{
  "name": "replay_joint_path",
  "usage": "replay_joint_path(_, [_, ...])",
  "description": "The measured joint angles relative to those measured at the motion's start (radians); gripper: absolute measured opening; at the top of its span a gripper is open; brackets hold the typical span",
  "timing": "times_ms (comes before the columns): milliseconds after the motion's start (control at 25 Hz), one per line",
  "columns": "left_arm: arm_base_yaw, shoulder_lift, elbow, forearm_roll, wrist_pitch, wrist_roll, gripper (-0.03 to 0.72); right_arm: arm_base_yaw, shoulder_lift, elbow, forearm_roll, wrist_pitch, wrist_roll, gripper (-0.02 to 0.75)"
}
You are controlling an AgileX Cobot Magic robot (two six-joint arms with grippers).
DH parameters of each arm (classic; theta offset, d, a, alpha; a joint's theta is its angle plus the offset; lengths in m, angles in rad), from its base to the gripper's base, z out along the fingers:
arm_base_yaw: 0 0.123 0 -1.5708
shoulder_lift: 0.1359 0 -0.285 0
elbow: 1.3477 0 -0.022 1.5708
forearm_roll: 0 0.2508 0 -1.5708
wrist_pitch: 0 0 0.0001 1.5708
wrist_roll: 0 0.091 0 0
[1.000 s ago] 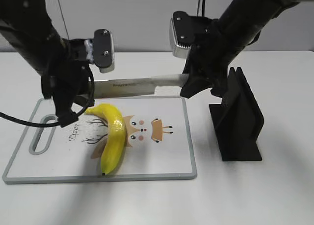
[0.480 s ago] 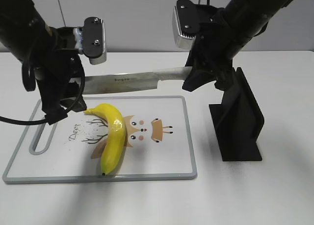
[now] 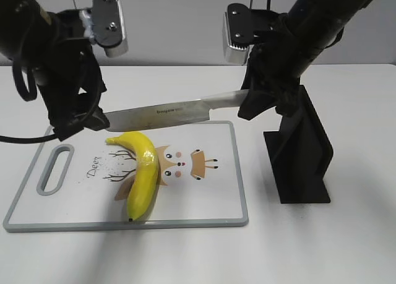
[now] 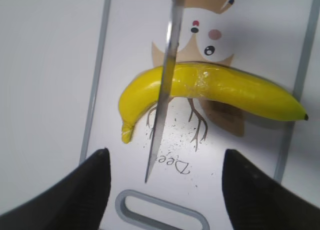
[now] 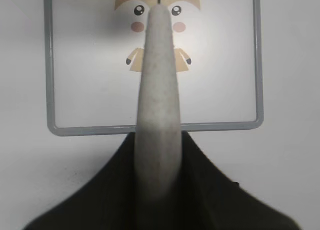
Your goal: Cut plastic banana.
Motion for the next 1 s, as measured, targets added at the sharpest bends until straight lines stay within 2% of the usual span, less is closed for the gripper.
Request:
replay_joint_path(120, [0.000,-0.045,0.000,0.083,-0.004,-0.120,0.648,0.000,-0.003,0.000,-0.002,0.027,0.057,0.162])
replay_joint_path(240, [0.000,-0.079,0.000,0.215,0.011,-0.312,0.641,0.000,-0.019,0.000,-0.007,0.046,0.151,0.162])
replay_joint_path(360, [0.009,-0.092,0.000,0.349,0.079,-0.512,0.637,0.000,-0.048,-0.005,-0.029,0.059,0.299,0.162])
replay_joint_path(440, [0.032,-0.092,0.000,0.386,0.136,-0.604,0.632,0.000,-0.068,-0.016,-0.053,0.073,0.423,0.162])
replay_joint_path(600, [0.127,-0.092,0.000,0.367,0.262,-0.692,0.622,0.000,-0.083,-0.077,-0.106,0.166,0.618,0.162])
replay_joint_path(800, [0.286,-0.094,0.000,0.262,0.361,-0.753,0.593,0.000,-0.113,-0.096,-0.124,0.218,0.758,0.161])
replay_joint_path(920, [0.352,-0.102,0.004,0.246,0.368,-0.798,0.587,0.000,-0.154,-0.097,-0.125,0.225,0.846,0.161])
replay_joint_path(1000, [0.369,-0.122,0.020,0.246,0.369,-0.816,0.587,0.000,-0.187,-0.095,-0.126,0.226,0.898,0.161])
